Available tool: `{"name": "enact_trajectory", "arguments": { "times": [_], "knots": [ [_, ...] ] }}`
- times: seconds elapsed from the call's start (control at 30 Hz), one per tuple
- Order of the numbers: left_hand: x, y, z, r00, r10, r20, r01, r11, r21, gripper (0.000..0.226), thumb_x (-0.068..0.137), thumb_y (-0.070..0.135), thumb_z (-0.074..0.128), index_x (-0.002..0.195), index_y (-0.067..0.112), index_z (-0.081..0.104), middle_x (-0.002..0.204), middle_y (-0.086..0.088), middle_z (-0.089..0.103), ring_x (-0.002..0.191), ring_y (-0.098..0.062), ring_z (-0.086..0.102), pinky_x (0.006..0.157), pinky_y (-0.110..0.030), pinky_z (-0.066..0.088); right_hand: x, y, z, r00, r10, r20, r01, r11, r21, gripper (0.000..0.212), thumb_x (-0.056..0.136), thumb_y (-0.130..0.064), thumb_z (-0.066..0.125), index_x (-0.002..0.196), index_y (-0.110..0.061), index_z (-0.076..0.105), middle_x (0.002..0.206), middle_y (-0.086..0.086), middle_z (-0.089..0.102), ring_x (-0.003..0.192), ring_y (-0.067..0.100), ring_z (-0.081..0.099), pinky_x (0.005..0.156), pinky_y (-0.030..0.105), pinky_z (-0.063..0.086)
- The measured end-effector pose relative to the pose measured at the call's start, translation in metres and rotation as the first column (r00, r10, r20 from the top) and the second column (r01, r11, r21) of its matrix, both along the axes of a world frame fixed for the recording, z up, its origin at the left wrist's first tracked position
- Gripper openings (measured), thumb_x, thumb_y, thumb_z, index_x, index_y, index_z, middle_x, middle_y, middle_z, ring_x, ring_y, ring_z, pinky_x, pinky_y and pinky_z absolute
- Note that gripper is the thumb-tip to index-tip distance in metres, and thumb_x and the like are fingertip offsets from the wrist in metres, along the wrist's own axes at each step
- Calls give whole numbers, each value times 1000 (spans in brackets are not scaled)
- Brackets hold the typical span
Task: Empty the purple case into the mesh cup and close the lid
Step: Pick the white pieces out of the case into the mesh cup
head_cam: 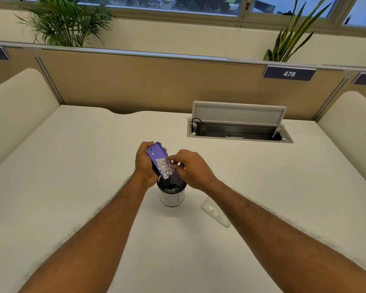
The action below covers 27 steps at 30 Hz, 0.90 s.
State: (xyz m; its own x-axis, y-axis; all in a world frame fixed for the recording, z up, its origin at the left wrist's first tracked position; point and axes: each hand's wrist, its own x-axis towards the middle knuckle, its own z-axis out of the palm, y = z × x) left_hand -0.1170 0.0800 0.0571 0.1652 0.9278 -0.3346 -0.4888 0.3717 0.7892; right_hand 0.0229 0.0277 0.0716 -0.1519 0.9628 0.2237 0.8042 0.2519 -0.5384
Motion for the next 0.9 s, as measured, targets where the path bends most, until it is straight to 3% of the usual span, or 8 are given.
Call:
{"name": "enact_trajectory", "arguments": {
  "times": [0.17,0.37,0.53,0.67,0.9],
  "knots": [
    [-2,-1,-1,1000,13,-23,-13,1000,-3,33,89,42,45,88,14,63,79,-4,65,67,-17,59,69,-31,50,3,-4,-4,998,35,58,-33,999,-33,29,93,-29,60,117,-15,67,109,7,67,97,20,59,72,36,54],
    [-3,-2,-2,1000,11,-25,-11,1000,1,33,90,41,44,85,14,63,66,0,69,62,-16,60,67,-30,50,3,-11,-6,999,39,30,-37,997,-62,27,90,-24,64,111,-8,69,106,12,70,97,23,62,75,35,55],
    [-5,-1,-2,1000,5,-18,-5,1000,9,33,91,40,44,82,14,64,61,2,69,57,-15,61,65,-29,50,5,-13,-5,998,2,62,3,996,-90,24,88,-27,65,108,-16,71,105,6,73,94,20,63,74,38,56],
    [-3,-1,-1,1000,-3,-23,4,1000,19,33,91,39,43,83,14,63,61,2,69,58,-15,61,65,-29,51,3,-8,3,998,-16,64,17,1000,-16,27,89,-32,63,112,-18,68,107,3,72,89,19,63,69,34,53],
    [-1,2,0,999,1,-52,1,999,41,31,91,38,45,85,14,63,61,3,70,54,-12,63,61,-27,53,-2,-7,-1,991,28,134,-22,999,-48,32,91,-34,60,116,-15,66,112,6,66,98,20,60,69,33,51]
  ]
}}
